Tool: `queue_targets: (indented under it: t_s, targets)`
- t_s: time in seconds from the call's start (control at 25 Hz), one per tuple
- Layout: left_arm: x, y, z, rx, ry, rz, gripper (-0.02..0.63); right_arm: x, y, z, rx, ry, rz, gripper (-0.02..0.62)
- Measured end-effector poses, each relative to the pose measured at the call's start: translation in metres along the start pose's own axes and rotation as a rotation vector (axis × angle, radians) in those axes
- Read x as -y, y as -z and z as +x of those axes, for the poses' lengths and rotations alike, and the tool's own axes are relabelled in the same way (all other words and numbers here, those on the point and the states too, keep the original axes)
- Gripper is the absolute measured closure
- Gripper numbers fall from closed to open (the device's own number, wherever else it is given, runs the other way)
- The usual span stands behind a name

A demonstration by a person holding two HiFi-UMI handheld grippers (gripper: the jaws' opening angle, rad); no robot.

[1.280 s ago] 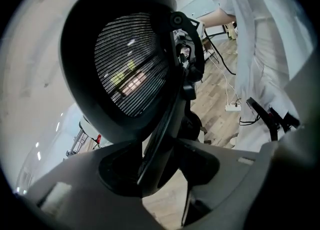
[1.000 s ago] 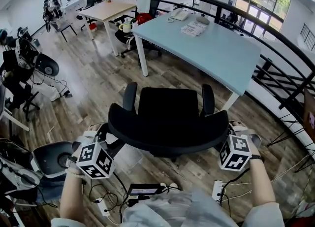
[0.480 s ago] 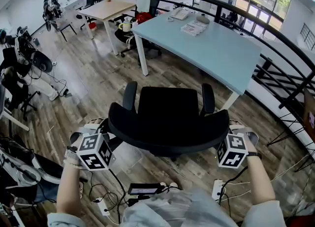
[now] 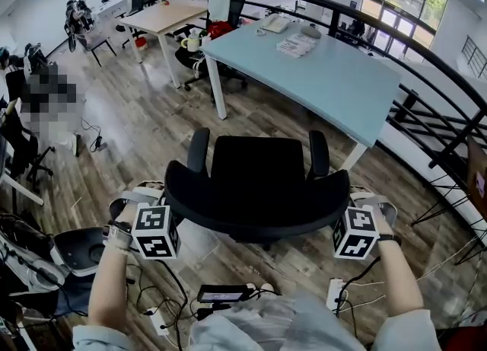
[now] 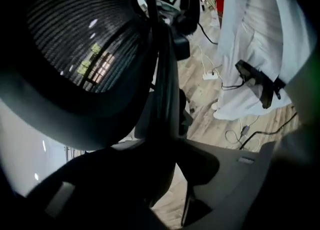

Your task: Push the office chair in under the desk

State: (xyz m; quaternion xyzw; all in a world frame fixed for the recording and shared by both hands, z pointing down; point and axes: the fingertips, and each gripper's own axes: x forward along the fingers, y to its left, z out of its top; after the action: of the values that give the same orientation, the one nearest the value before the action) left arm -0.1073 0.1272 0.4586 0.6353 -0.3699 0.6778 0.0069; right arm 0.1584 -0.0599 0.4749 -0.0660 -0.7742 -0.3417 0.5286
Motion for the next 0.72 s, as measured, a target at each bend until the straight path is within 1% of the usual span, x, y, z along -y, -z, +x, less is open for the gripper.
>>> queue_targets:
  t_s: [0.08, 0.16, 0.28, 0.44, 0.72]
  targets:
    - [0.006, -0.004, 0.009, -0.049, 0.001, 0.059, 0.436, -0.004, 0.007, -0.001, 0.0, 0.0, -0.006, 0.457]
    - [0.007, -0.003, 0.013, -0.06, -0.005, 0.082, 0.44, -0.006, 0.005, -0.001, -0.001, -0.004, -0.01, 0.457]
    - [0.005, -0.004, 0.016, -0.026, -0.012, 0.068, 0.472, -0.009, 0.007, 0.0, -0.004, -0.009, -0.001, 0.459]
    - [-0.008, 0.004, 0.022, 0.017, -0.007, 0.044, 0.518, -0.003, 0.002, 0.011, -0.011, -0.017, 0.023, 0.459]
    - [-0.008, 0.002, 0.022, 0.03, 0.01, 0.049, 0.522, 0.005, -0.002, 0.004, -0.023, -0.016, -0.001, 0.459]
